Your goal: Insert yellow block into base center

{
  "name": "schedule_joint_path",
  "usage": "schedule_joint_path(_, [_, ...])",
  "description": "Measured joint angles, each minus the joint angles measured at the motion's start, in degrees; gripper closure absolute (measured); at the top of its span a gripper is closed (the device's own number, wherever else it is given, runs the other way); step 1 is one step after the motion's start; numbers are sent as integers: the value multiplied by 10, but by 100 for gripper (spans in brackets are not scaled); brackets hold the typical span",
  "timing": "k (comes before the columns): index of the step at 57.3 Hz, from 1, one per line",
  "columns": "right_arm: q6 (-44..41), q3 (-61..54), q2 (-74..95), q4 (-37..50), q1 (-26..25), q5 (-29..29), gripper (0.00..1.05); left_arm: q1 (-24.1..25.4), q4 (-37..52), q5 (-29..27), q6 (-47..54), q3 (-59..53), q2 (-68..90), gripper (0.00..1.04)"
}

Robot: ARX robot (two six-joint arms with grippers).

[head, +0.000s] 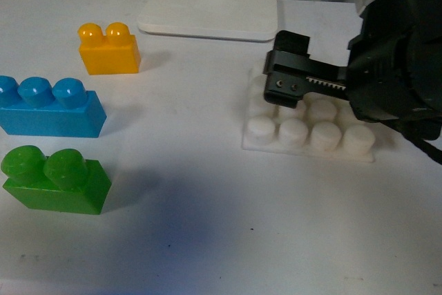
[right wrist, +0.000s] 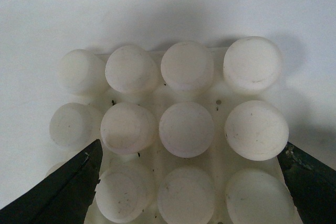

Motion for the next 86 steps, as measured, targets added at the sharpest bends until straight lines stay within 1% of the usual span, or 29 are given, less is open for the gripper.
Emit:
schedule_joint_path(11, [17, 15, 13, -5, 40, 16, 8, 0, 0, 0, 0, 0, 0, 6])
schedule_joint_path(21, [18, 25, 25, -7, 57, 33, 8, 0, 0, 0, 0, 0, 0, 6])
schedule_joint_path(35, [21, 31, 24, -12, 60, 33, 8, 0, 0, 0, 0, 0, 0, 6])
schedule_joint_path(44, [23, 20, -5, -27, 47, 7, 9, 0, 0, 0, 0, 0, 0, 6])
schedule_joint_path(48, [20, 9, -26, -33, 39, 5, 9, 0, 0, 0, 0, 0, 0, 6])
schedule_joint_path(52, [-1, -2, -61, -33, 31, 16, 9, 0, 0, 0, 0, 0, 0, 6])
schedule_joint_path(59, [-36, -13, -132, -32, 16, 8, 9, 0, 0, 0, 0, 0, 0, 6])
schedule_joint_path(65, [-70, -30, -200, -23, 3, -8, 9, 0, 0, 0, 0, 0, 0, 6])
schedule_joint_path(70, [-112, -55, -258, 1, -9, -23, 9, 0, 0, 0, 0, 0, 0, 6])
schedule_joint_path(73, [-142, -79, -303, 16, -17, -37, 9, 0, 0, 0, 0, 0, 0, 6])
schedule_joint_path(74, [-145, -84, -311, 17, -18, -37, 9, 0, 0, 0, 0, 0, 0, 6])
schedule_joint_path(76, [-183, -113, -359, 26, -28, -33, 9, 0, 0, 0, 0, 0, 0, 6])
schedule_joint_path(80, [-225, -158, -432, 31, -50, -34, 9, 0, 0, 0, 0, 0, 0, 6])
schedule_joint_path(86, [-250, -209, -519, 29, -83, -50, 9, 0, 0, 0, 0, 0, 0, 6])
